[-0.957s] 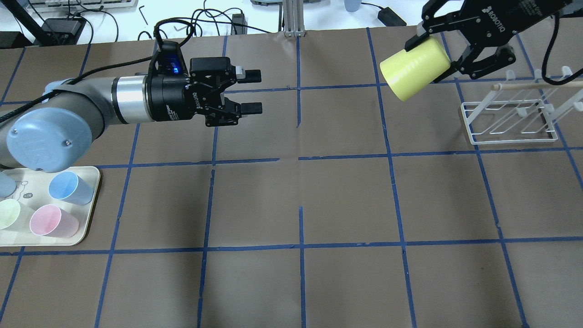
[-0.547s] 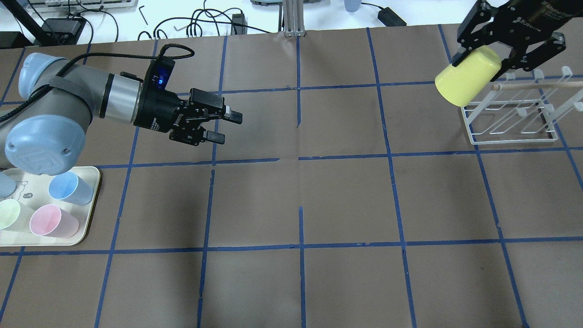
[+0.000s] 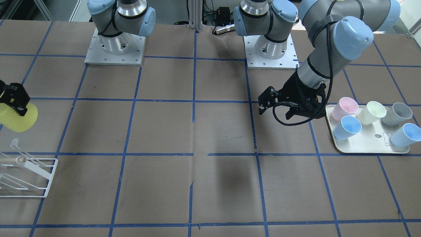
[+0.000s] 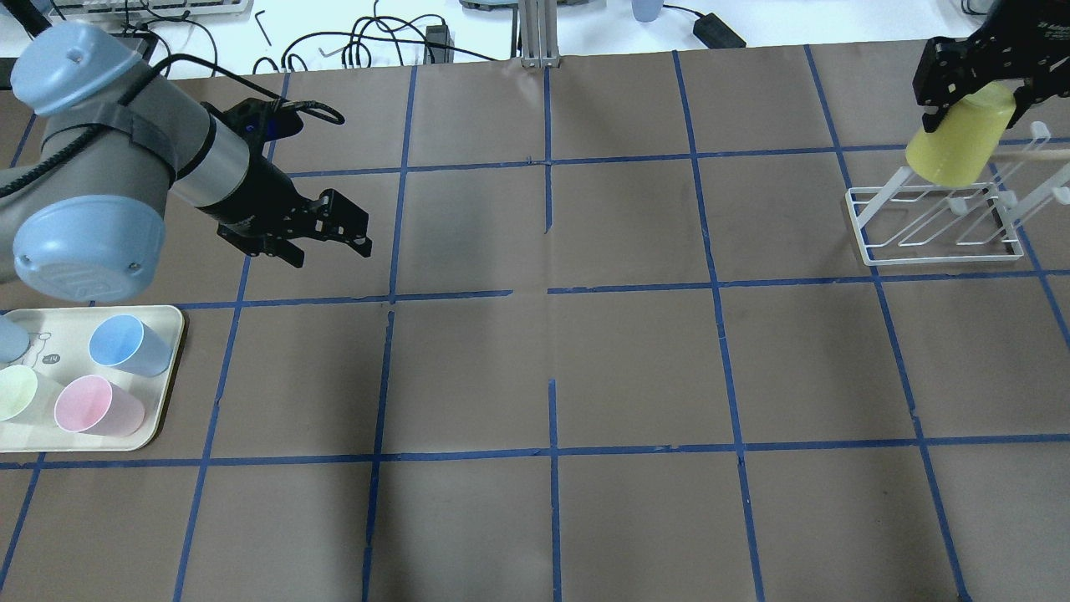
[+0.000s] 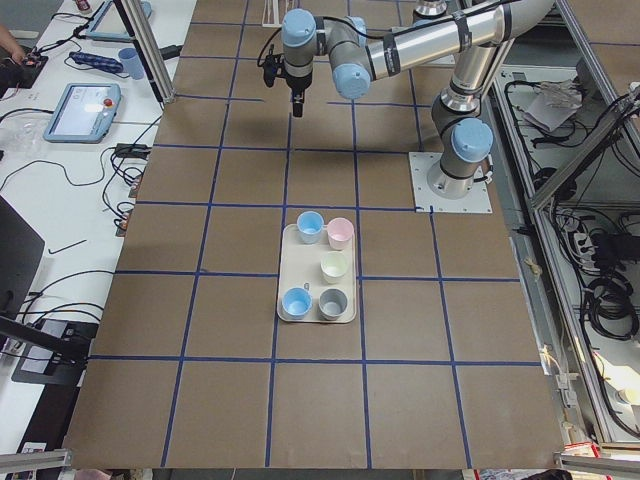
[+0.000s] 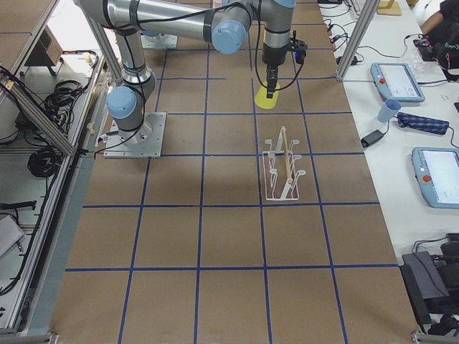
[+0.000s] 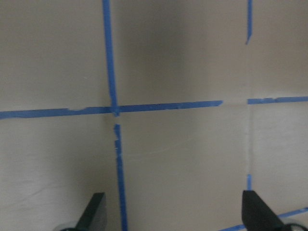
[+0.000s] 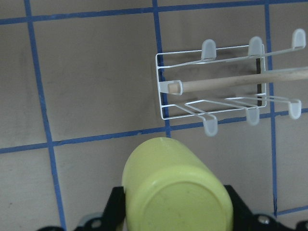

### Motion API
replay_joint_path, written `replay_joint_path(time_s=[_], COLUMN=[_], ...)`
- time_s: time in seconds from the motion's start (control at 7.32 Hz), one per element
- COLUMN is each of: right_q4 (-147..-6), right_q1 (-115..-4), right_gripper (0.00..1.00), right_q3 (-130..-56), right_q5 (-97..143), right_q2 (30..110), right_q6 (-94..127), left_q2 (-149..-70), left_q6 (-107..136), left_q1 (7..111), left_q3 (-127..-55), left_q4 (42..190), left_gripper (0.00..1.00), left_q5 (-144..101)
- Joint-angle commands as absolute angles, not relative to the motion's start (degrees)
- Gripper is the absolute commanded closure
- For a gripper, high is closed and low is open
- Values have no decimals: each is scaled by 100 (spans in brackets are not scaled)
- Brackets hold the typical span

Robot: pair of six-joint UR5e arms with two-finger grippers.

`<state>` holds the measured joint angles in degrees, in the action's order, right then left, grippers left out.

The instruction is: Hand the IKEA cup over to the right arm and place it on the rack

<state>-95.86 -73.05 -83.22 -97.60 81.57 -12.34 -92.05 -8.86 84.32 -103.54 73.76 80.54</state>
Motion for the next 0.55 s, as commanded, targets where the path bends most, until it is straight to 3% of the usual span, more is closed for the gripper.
replay_joint_path(time_s=[0.0,0.41], right_q4=[-10027,-11088], right_q1=[-6945,-6865], right_gripper=[95,95], right_q3=[-8454,-9173], right_q5=[-9826,-9791], right_q2=[7858,7849], right_q6=[-1651,-2091], left_q2=[-9176,-8878], left_q6=[-546,-641], left_q1=[9068,9106], left_q3=[-9408,-8921], left_q4=[8205,8947], left_gripper=[0,0], left_q5=[9146,9115])
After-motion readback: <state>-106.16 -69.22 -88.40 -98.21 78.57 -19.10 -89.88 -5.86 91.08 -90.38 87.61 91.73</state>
